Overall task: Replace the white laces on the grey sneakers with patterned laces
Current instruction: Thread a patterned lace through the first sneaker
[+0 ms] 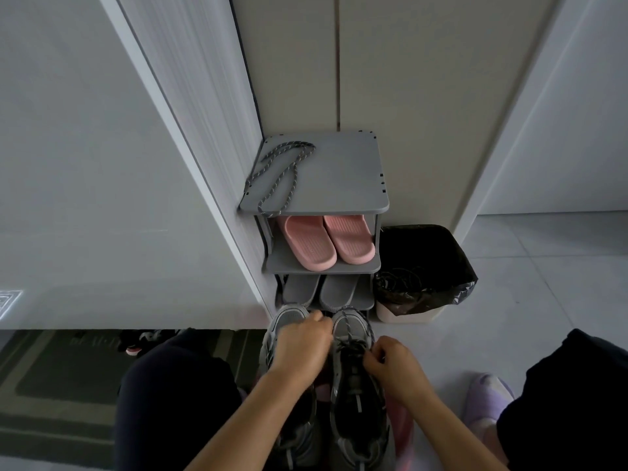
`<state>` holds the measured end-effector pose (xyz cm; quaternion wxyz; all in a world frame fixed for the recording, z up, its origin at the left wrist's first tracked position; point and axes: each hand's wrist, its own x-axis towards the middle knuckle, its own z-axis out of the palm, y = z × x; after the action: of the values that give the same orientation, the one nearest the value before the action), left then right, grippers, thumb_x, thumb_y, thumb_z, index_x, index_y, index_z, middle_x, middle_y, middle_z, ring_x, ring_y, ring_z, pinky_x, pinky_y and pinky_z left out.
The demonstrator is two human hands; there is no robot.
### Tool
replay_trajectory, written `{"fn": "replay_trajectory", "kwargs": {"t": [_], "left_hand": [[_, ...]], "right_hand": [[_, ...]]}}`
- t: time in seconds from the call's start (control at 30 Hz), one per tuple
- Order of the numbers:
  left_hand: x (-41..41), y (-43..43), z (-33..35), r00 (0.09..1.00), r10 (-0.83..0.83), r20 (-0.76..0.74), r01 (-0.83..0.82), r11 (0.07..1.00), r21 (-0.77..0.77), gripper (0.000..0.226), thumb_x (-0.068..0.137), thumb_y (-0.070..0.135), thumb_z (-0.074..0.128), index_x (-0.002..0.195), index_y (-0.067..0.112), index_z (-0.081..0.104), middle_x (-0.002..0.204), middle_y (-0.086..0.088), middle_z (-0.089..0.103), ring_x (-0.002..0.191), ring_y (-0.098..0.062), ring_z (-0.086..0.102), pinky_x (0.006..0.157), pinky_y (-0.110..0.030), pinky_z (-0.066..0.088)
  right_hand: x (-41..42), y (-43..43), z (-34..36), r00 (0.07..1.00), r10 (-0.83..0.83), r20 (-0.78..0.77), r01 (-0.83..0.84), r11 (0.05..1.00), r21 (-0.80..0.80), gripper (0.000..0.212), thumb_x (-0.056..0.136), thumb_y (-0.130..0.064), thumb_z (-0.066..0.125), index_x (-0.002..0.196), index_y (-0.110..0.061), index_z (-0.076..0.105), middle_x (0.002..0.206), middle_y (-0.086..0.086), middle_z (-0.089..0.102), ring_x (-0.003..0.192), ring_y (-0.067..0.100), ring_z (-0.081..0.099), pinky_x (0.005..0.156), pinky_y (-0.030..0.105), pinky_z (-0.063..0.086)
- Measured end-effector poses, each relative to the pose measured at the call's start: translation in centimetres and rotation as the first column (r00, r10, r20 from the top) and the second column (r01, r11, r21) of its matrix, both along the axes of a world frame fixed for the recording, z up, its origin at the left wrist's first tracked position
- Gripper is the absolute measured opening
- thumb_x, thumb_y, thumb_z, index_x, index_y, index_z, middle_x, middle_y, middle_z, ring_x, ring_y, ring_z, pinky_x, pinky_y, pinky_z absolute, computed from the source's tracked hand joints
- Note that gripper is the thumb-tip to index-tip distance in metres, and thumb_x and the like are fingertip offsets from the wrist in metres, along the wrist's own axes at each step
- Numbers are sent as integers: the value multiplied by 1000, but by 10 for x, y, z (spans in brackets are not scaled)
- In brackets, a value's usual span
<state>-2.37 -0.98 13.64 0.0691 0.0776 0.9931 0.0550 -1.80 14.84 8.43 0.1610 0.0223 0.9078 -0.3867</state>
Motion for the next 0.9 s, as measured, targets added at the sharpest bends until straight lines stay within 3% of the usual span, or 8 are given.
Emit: {"fn": "replay_trajectory", "kwargs": {"t": [0.13, 0.2, 0.27, 0.37, 0.47, 0.53, 0.63, 0.9], "left_hand": [[1, -65, 28, 913, 339, -227, -322, 940, 111, 16, 96, 18, 45, 93, 12, 59, 93, -3, 56, 76, -21, 59, 63, -31, 42], [0, -112, 35, 792, 570, -217, -543, 821, 173, 18, 95, 17, 43, 88, 11, 58, 93, -7, 56, 72, -25, 53, 61, -33, 39], [1, -135, 34, 757, 636, -152, -634, 770, 70, 20, 95, 16, 41, 92, 9, 59, 97, -10, 55, 73, -23, 48, 61, -34, 41], [1, -104, 22, 838, 540, -85, -530, 840, 113, 22, 95, 15, 44, 113, 12, 55, 112, -8, 54, 89, -24, 56, 71, -35, 44], [4, -42, 3, 979, 196, 60, -204, 904, 376, 42, 93, 21, 53, 134, 20, 44, 134, 1, 48, 112, -16, 54, 89, -26, 42], [6, -7, -15, 987, -21, 161, -38, 934, 354, 44, 93, 24, 52, 135, 23, 42, 137, 3, 45, 119, -17, 51, 96, -28, 41], [1, 9, -29, 980, 10, 201, -61, 967, 248, 28, 94, 26, 50, 120, 16, 52, 122, -3, 53, 107, -22, 56, 88, -33, 45], [1, -25, -15, 991, 42, 129, -85, 931, 354, 18, 91, 27, 56, 91, 11, 62, 88, 6, 49, 76, -9, 51, 69, -18, 38]], "right_hand": [[3, 1, 1, 999, -24, -25, 25, 999, 39, 33, 86, -22, 55, 61, -19, 34, 69, -5, 42, 58, 8, 38, 51, 19, 28], [3, 0, 1, 999, -27, -28, 28, 999, 36, 34, 86, -22, 55, 61, -18, 33, 68, -5, 41, 57, 7, 36, 51, 19, 28], [2, -1, 1, 1000, -17, -19, 18, 999, 27, 34, 87, -22, 55, 61, -18, 33, 68, -4, 41, 58, 7, 36, 51, 20, 28], [2, -1, 0, 1000, -7, 3, 7, 999, -33, 32, 87, -21, 56, 61, -18, 36, 69, -4, 42, 59, 8, 38, 52, 19, 30], [0, 2, 0, 1000, 5, 11, -4, 997, -73, 32, 88, -22, 57, 61, -19, 39, 67, -5, 44, 59, 6, 39, 53, 17, 33], [0, 3, -1, 1000, 23, 4, -23, 996, -84, 33, 88, -21, 57, 61, -21, 39, 66, -6, 43, 58, 4, 39, 53, 16, 35], [0, 5, -3, 1000, -18, 24, 21, 990, -141, 31, 88, -17, 57, 61, -18, 41, 62, -5, 44, 57, 7, 40, 54, 16, 36], [0, 11, -8, 975, -203, 89, 220, 935, -278, 24, 90, -8, 52, 68, -8, 42, 63, 8, 54, 57, 20, 57, 56, 29, 48]]}}
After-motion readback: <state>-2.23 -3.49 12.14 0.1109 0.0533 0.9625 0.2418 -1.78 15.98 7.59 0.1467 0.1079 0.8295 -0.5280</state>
